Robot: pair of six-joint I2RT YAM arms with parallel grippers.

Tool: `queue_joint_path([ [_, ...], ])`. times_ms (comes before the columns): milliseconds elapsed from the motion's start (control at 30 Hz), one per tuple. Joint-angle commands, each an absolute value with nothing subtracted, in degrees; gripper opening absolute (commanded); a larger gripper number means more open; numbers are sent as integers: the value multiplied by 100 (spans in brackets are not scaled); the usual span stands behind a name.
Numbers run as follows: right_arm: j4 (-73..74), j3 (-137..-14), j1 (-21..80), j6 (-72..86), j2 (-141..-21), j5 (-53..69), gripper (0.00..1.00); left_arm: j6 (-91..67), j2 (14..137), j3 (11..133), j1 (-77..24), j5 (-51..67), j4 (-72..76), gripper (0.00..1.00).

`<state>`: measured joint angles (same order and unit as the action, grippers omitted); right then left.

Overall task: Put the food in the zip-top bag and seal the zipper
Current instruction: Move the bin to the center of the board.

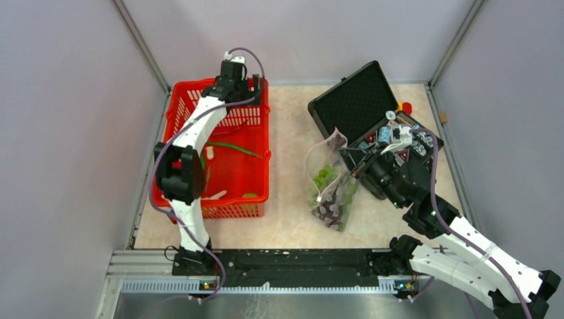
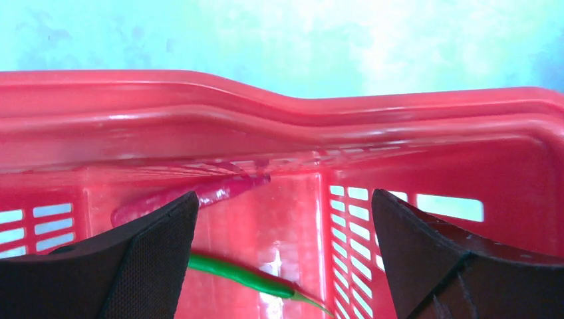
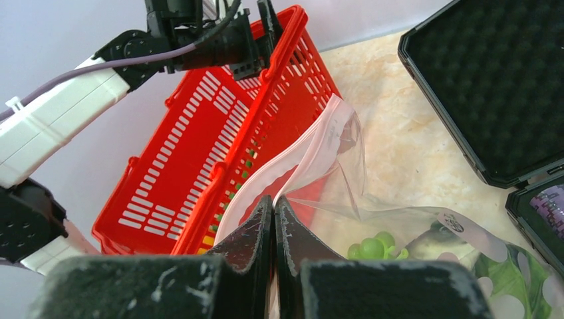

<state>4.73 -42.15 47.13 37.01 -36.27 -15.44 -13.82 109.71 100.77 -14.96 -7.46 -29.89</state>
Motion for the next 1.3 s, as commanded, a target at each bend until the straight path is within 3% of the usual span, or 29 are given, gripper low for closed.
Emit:
queue_joint_path([
  [0,115,-4529,4743,3609,-3700,-1637,0,-760,11488,10854,-1389,-60,-2566,99],
  [233,64,-4565,4745,3628,-3894,-1562,0,-586,12727,12727,-1419,1038,-2650,99],
  [367,81,-4585,4744,3663,-3911,-1530,0,-640,12843,12983,-1443,1277,-2702,99],
  [633,138,-4561,4738,3687,-3870,-1509,0,-687,10744,10709,-1415,342,-3022,99],
  [800,78,-4502,4729,3721,-3814,-1429,0,-829,9568,9608,-1413,-1035,-3838,98],
  [1000,101,-4444,4734,3693,-3650,-1455,0,-2079,8408,7743,-1383,-2719,-4306,99],
  [1100,157,-4443,4734,3670,-3585,-1458,0,-2662,7851,6753,-1300,-2967,-3932,99],
  [1267,179,-4427,4731,3690,-3497,-1449,0,-3456,7565,6129,-1274,-3250,-3777,99],
])
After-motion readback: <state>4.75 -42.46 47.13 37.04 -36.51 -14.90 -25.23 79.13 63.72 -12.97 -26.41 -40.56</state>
